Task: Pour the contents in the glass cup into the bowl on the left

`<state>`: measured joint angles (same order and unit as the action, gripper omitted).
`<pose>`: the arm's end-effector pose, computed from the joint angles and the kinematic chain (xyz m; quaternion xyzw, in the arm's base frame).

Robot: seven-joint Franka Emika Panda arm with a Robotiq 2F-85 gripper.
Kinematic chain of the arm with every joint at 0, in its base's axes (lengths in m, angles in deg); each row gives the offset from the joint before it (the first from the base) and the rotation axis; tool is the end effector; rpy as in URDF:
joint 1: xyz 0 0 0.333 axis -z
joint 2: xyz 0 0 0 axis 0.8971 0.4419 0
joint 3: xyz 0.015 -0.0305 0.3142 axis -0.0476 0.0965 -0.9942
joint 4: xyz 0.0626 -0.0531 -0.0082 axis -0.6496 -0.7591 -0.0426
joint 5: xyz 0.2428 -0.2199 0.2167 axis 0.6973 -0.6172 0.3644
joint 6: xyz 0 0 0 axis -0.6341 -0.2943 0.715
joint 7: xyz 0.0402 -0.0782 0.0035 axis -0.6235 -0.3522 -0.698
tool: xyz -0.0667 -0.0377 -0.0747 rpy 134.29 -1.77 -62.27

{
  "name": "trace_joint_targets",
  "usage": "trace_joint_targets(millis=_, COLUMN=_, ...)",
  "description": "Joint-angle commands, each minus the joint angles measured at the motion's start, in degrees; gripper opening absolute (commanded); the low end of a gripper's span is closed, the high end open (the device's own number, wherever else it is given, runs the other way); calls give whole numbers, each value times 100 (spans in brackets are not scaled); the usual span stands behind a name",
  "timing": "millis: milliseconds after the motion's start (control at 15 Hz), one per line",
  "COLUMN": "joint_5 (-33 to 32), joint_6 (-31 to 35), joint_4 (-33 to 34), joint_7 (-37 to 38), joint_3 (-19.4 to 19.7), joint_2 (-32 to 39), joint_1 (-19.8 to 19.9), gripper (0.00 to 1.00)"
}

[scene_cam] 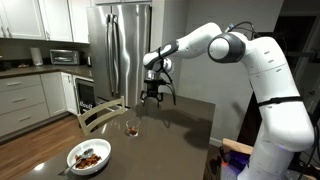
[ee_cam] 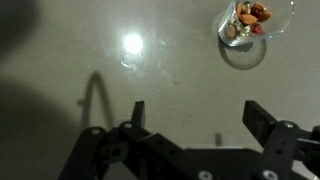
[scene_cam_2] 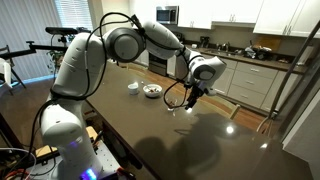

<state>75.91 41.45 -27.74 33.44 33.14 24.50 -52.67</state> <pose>0.6297 -0.1906 0.3115 -0.8393 0.5033 0.1626 0.1256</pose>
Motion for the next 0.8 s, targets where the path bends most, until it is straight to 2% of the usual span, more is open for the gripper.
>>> trace_joint_targets(millis=0, joint_5=651, joint_6=-18, joint_4=-25, joint_7=523, joint_3=-61, joint_2=110, joint_1=135, gripper=100)
trace_joint_targets(millis=200, joint_5=854, joint_6=84, joint_4=-19, joint_7=849, joint_3=-110, joint_2=261, joint_1=36, gripper=100)
trace_joint_targets(millis=733, joint_5=908, joint_6=217, joint_4=236, joint_7=1497, joint_3=-424, joint_2=887, joint_1=-262, gripper=100)
